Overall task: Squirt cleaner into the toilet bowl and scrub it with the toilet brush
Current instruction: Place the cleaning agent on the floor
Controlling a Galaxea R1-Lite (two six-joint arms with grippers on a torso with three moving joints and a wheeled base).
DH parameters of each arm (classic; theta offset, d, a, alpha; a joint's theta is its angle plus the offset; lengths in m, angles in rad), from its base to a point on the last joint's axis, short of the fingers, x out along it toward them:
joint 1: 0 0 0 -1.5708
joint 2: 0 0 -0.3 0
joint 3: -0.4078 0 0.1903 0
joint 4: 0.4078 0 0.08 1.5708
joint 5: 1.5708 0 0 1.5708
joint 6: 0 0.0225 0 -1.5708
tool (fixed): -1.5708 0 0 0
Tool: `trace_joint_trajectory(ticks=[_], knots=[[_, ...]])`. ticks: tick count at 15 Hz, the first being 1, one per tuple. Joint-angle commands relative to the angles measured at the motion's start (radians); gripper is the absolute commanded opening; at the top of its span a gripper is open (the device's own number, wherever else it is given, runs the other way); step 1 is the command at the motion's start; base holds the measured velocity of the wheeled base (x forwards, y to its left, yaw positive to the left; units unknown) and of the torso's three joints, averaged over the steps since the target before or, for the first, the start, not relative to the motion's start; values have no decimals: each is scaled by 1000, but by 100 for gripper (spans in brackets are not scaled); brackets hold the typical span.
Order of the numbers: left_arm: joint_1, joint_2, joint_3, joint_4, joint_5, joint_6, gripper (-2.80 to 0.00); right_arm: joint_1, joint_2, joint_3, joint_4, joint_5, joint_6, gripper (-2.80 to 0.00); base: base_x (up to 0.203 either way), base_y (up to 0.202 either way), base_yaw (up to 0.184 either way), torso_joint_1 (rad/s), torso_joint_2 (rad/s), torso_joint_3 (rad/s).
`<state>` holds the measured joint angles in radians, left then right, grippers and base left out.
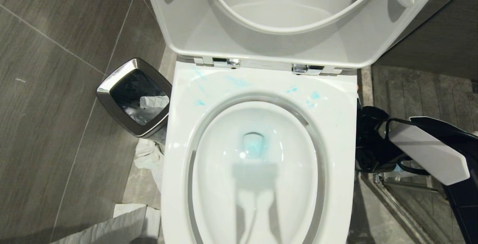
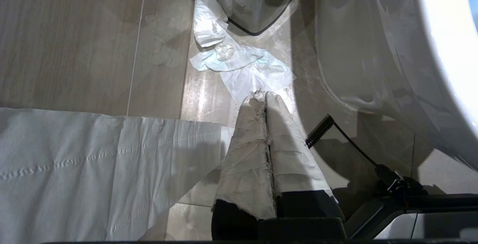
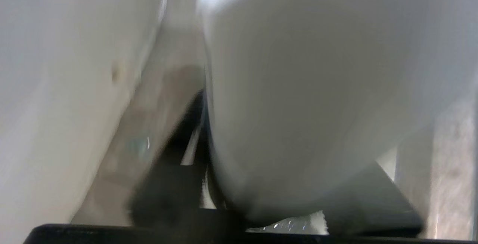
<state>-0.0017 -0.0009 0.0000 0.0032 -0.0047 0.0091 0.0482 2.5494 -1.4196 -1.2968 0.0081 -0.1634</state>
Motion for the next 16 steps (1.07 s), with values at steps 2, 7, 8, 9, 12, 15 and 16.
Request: trace_joint_trajectory(ticks=[2, 7, 8, 9, 12, 15, 16], knots=[[0, 1, 2, 0, 0, 0, -280, -3, -1, -1, -13, 0, -1, 0, 0, 0, 0, 0, 0, 0], [0, 1, 2, -2, 0, 0, -280, -7, -48, 69, -12, 10, 1, 0, 0, 0, 0, 0, 0, 0], [0, 1, 2, 0, 0, 0, -280, -8, -75, 102, -7, 10, 3, 0, 0, 0, 0, 0, 0, 0], [0, 1, 2, 0, 0, 0, -280, -8, -106, 131, 12, 10, 4, 0, 0, 0, 0, 0, 0, 0], [0, 1, 2, 0, 0, 0, -280, -10, -214, 210, 54, 8, 22, 0, 0, 0, 0, 0, 0, 0], [0, 1, 2, 0, 0, 0, -280, -9, -344, 330, 73, 6, 84, 0, 0, 0, 0, 0, 0, 0], [0, 1, 2, 0, 0, 0, -280, -10, -391, 376, 83, 6, 90, 0, 0, 0, 0, 0, 0, 0]])
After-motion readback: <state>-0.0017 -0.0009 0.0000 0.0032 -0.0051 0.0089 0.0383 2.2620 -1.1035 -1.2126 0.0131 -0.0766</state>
